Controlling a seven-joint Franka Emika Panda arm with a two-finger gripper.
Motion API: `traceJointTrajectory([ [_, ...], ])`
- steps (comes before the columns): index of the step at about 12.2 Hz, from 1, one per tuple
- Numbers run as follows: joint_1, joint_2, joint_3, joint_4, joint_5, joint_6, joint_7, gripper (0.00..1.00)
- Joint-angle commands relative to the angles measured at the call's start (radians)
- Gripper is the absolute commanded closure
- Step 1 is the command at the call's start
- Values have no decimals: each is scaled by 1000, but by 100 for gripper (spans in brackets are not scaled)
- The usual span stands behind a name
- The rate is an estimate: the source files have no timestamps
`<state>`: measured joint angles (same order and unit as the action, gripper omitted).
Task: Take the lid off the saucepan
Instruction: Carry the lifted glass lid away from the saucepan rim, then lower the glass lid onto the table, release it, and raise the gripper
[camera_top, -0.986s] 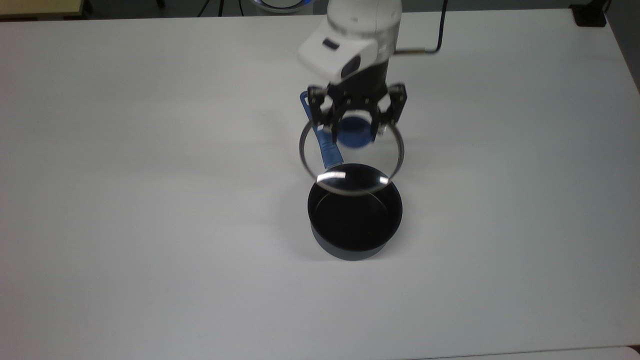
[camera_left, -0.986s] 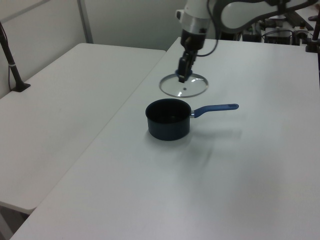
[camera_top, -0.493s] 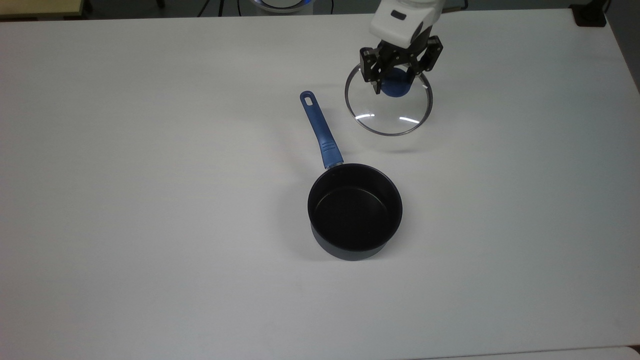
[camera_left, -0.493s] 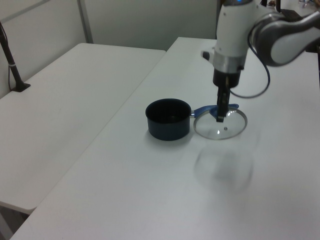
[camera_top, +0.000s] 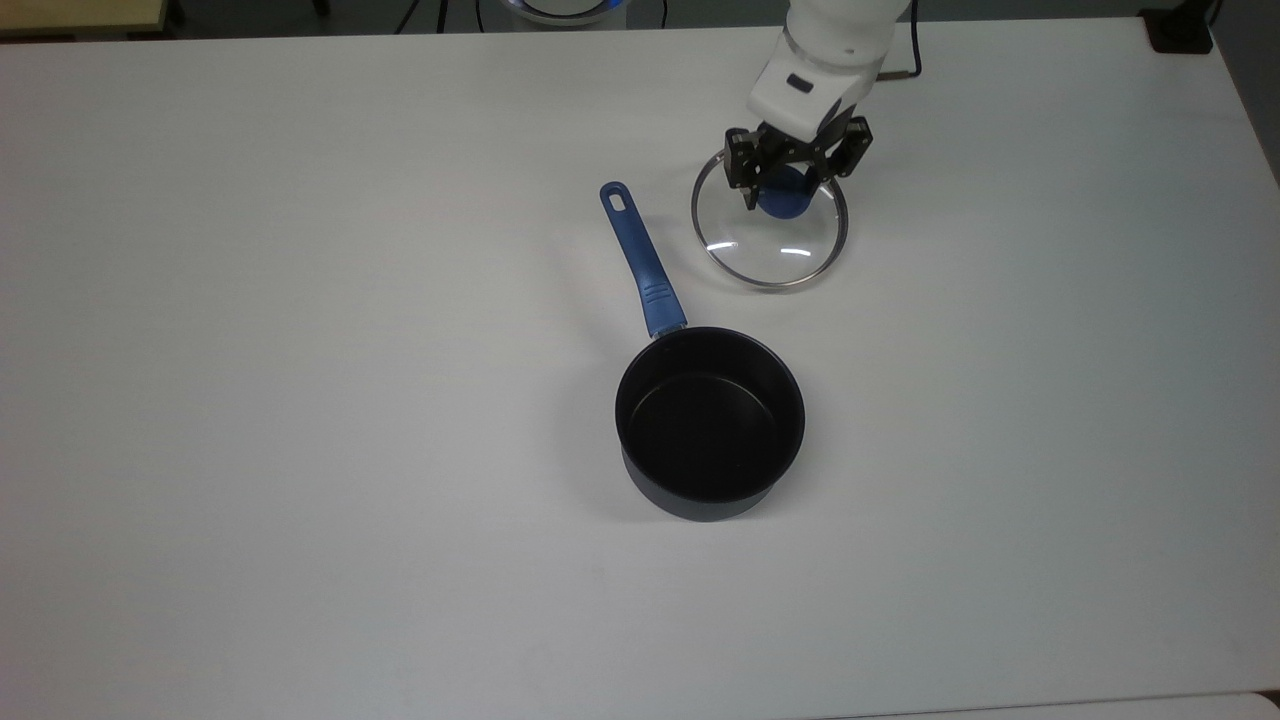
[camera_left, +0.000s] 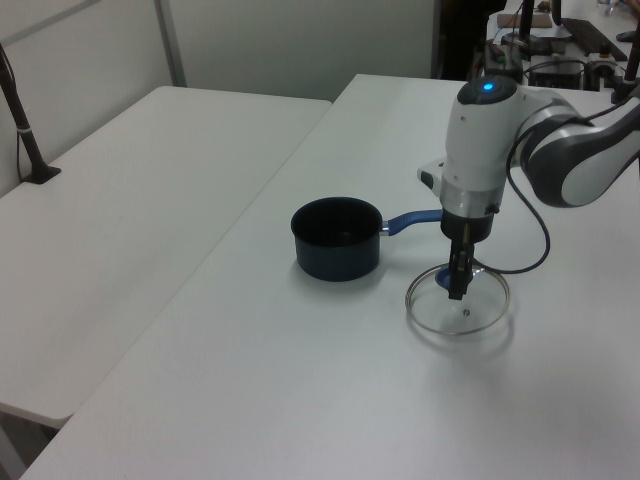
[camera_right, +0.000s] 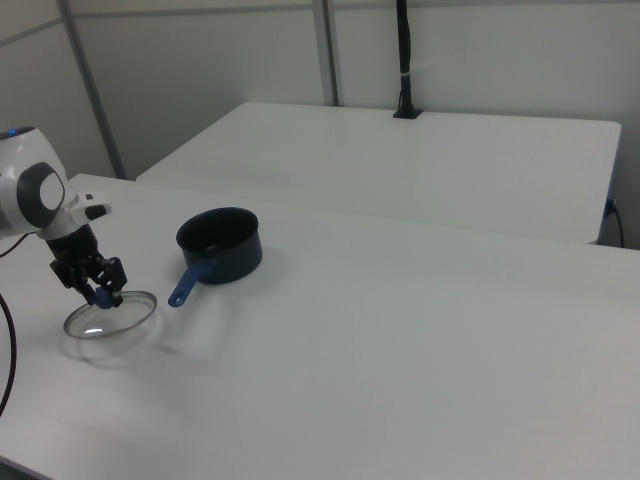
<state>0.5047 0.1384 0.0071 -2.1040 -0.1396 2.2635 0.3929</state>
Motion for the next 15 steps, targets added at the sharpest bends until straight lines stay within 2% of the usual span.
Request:
traceJointTrajectory([
  [1,-8,35,2,2,-18,74,108,68],
  [5,-14,89,2,9,-18,90,147,65],
  [6,-18,92,2,10,-18,90,149,54],
  [8,-29,89,2,21,-14,73,153,0],
  [13,-78,-35,4,211,11,-233,150,0],
  [15,-142,-115,2,245,20,-338,139,0],
])
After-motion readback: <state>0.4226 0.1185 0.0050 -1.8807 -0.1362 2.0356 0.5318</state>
